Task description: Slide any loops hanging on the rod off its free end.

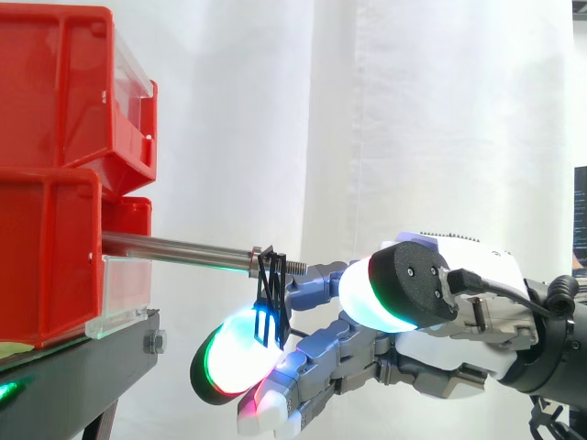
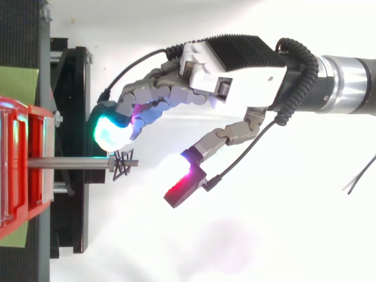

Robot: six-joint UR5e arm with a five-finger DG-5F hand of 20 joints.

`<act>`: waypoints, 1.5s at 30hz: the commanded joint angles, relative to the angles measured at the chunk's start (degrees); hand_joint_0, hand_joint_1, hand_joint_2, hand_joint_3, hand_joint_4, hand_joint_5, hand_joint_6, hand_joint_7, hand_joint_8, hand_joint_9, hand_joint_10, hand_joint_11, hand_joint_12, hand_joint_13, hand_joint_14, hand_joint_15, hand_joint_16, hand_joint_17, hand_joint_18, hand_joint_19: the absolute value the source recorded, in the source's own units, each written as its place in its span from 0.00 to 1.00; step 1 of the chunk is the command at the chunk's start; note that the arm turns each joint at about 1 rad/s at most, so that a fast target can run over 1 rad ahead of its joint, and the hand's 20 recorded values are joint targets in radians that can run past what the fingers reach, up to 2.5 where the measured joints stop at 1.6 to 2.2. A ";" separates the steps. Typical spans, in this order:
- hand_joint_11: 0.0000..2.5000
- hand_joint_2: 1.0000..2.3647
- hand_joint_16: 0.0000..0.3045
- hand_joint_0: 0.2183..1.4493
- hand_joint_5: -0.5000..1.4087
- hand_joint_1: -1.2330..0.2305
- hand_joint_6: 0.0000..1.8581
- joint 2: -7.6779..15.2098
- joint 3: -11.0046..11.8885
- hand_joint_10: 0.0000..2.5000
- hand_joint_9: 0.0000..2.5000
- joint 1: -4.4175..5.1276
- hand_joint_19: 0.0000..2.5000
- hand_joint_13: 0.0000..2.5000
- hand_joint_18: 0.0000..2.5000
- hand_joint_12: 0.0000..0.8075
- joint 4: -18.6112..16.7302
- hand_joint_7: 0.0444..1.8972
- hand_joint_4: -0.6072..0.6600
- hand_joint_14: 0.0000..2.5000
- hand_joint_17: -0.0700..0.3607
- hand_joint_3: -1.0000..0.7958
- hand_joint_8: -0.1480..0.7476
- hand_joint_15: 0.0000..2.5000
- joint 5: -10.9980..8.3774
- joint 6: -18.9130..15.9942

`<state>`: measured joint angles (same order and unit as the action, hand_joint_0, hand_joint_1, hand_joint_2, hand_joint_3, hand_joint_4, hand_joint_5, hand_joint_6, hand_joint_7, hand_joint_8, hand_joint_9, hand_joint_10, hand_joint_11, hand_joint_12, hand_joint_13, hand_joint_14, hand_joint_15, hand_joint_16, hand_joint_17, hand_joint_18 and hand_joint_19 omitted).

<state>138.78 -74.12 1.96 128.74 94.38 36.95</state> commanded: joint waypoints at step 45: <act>0.14 0.01 0.16 0.30 0.20 0.44 0.27 5.01 5.91 0.00 0.36 -0.64 0.18 0.31 0.28 0.47 -1.91 0.55 0.72 0.00 0.41 0.32 0.52 0.11 4.59 -5.22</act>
<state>143.77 -68.25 1.18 126.90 99.07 31.64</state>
